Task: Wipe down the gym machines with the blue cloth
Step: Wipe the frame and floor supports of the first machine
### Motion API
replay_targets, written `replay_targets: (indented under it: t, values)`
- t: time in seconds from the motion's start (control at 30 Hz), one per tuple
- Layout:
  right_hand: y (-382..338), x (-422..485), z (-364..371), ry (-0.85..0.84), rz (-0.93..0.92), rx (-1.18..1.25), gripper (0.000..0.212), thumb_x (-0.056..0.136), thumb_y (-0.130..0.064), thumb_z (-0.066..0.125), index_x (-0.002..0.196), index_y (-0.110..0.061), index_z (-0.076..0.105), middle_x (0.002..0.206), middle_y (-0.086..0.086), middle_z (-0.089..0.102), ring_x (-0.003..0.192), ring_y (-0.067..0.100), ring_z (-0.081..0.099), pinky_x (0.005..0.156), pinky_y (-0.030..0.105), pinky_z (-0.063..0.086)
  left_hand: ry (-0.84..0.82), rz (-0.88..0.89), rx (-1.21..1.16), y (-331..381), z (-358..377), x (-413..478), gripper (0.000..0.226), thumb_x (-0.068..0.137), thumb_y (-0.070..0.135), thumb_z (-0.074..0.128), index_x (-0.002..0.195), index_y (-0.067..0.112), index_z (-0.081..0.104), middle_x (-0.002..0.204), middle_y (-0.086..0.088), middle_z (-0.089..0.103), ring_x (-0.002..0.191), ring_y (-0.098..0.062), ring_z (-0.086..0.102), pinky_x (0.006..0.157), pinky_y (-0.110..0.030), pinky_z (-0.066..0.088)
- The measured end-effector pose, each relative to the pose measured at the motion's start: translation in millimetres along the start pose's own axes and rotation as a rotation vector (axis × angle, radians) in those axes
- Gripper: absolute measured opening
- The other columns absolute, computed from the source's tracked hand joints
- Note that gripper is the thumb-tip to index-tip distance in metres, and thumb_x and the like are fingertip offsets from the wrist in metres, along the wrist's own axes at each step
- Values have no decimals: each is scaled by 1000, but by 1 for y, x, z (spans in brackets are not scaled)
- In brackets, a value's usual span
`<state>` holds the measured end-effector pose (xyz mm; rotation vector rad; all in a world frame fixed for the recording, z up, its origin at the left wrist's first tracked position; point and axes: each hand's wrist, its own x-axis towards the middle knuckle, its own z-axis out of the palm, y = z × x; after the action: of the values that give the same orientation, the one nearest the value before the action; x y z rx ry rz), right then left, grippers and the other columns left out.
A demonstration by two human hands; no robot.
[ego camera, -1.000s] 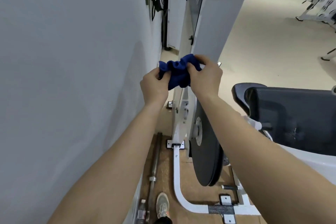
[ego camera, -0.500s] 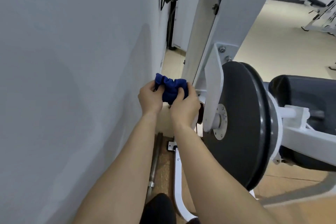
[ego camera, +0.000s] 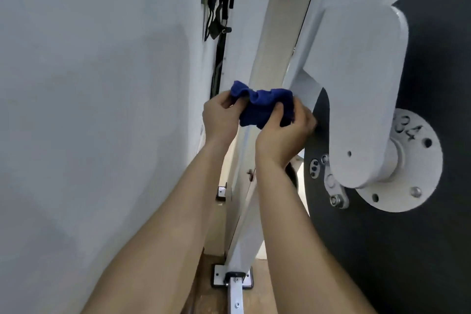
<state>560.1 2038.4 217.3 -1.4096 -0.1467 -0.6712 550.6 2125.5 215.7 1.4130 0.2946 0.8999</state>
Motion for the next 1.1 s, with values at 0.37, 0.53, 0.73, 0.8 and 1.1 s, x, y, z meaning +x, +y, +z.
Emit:
replay_targets:
  t: [0.37, 0.53, 0.73, 0.8, 1.1]
  values:
    - [52, 29, 33, 165, -424, -53, 36, 103, -15, 49, 134, 1, 60, 147, 20, 49, 136, 31, 49, 109, 31, 46, -410, 336, 62, 8, 41, 54, 9, 93, 3, 65, 97, 6, 73, 80, 6, 74, 76, 1, 66, 72, -20, 54]
    - [85, 8, 9, 20, -295, -131, 56, 105, -33, 32, 150, 0, 40, 160, 15, 32, 149, 26, 32, 115, 47, 37, -472, 423, 270, -12, 48, 33, 44, 83, 24, 74, 126, 28, 68, 107, 6, 76, 102, -11, 69, 93, -34, 56]
    - [78, -24, 2, -75, -299, -301, 66, 104, -17, 34, 160, -14, 1, 169, 3, -4, 156, 16, -3, 126, 40, 16, -291, 548, 329, 31, 71, 41, 23, 84, 33, 69, 104, 24, 73, 89, 6, 74, 88, -12, 68, 82, -38, 55]
    - [83, -34, -1, -127, -369, -345, 66, 103, -15, 33, 160, -15, 0, 169, 0, -6, 155, 14, -7, 126, 30, 9, -301, 565, 318, 38, 73, 46, 14, 83, 30, 72, 94, 22, 72, 83, 10, 72, 79, -7, 66, 77, -33, 54]
    - [70, 0, 15, -131, -431, -489, 72, 100, -22, 40, 159, -21, -1, 168, 13, -2, 156, 29, -3, 123, 49, 23, -422, 499, 203, 29, 56, 57, 24, 87, 27, 70, 110, 22, 76, 99, 8, 77, 98, -9, 71, 92, -40, 57]
